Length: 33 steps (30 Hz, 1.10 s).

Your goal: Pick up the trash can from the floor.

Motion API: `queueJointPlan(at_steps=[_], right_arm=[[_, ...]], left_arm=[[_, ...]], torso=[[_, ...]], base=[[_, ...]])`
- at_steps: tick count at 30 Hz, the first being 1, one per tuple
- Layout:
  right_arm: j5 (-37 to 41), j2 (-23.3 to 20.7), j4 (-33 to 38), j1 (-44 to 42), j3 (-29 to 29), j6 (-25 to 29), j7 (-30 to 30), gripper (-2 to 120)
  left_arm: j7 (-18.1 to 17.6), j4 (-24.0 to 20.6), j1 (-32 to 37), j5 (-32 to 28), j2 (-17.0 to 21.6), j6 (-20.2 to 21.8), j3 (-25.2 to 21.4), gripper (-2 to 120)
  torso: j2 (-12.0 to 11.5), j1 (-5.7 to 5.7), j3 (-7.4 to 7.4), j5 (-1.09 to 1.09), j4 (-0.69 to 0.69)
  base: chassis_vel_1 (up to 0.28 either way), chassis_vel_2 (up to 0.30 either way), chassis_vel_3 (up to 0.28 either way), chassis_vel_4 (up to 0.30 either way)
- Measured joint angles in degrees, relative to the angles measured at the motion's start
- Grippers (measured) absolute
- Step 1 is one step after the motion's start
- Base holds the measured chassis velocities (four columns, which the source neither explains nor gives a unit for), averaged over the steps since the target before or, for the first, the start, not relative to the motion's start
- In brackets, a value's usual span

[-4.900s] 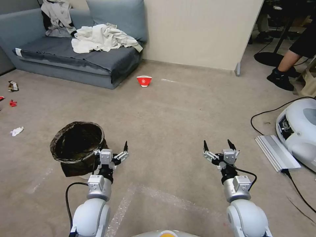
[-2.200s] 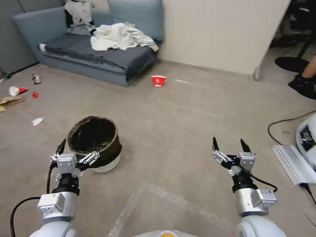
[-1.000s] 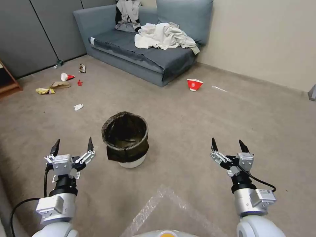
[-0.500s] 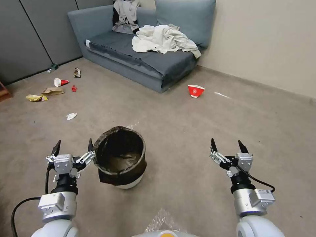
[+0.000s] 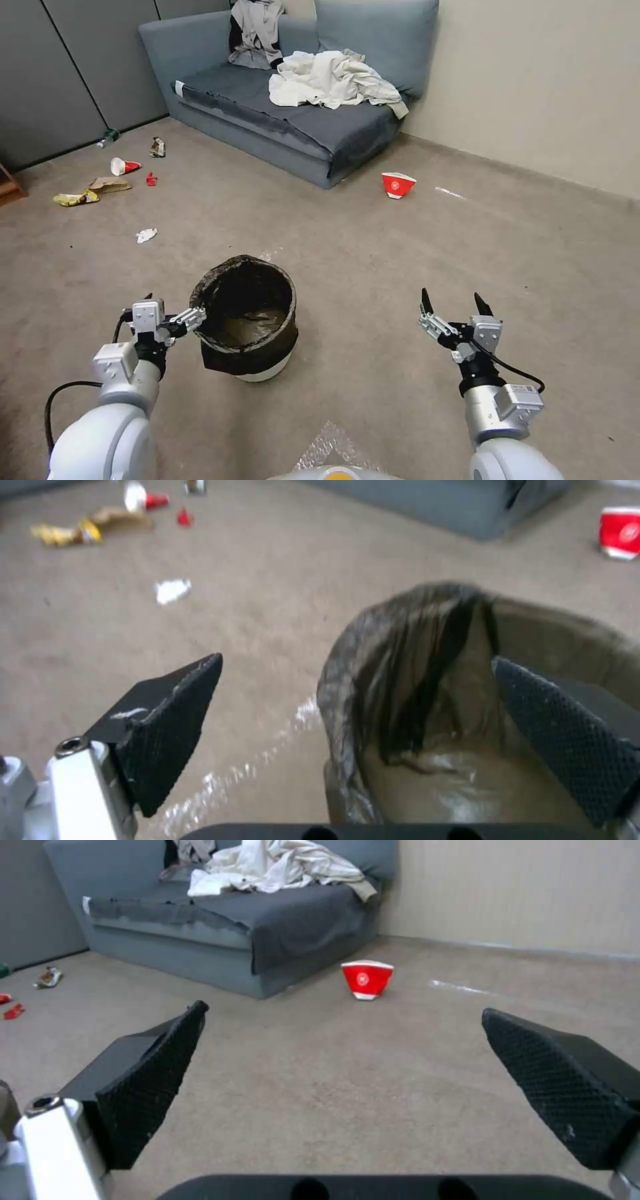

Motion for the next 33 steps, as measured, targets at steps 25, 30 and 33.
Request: queueJointPlan(at_steps=[25,30,33], right_arm=[[0.0,0.1,-2.4,0.4,-0.7,-1.1,1.8,100],[0.0,0.3,-2.5,0.3,-0.7,-1.0,2.0,100],[0.0,0.3,-2.5,0.3,-0.7,-1.0,2.0,100]], left_arm=[[-7.3,15.6,-17.1,-7.5,1.3,16.6,7.1,100],[-8.4,17.3,-17.6,-7.2,1.0,16.6,7.5,100],[-8.8,17.9,-17.7,-7.1,1.0,16.5,7.5,95]], torso=[[0.0,0.00,0.00,0.01,0.01],[0.0,0.00,0.00,0.01,0.01],[0.0,0.00,-0.01,0.04,0.01]], base=[[0.000,0.000,0.000,0.000],[0.000,0.000,0.000,0.000],[0.000,0.000,0.000,0.000]])
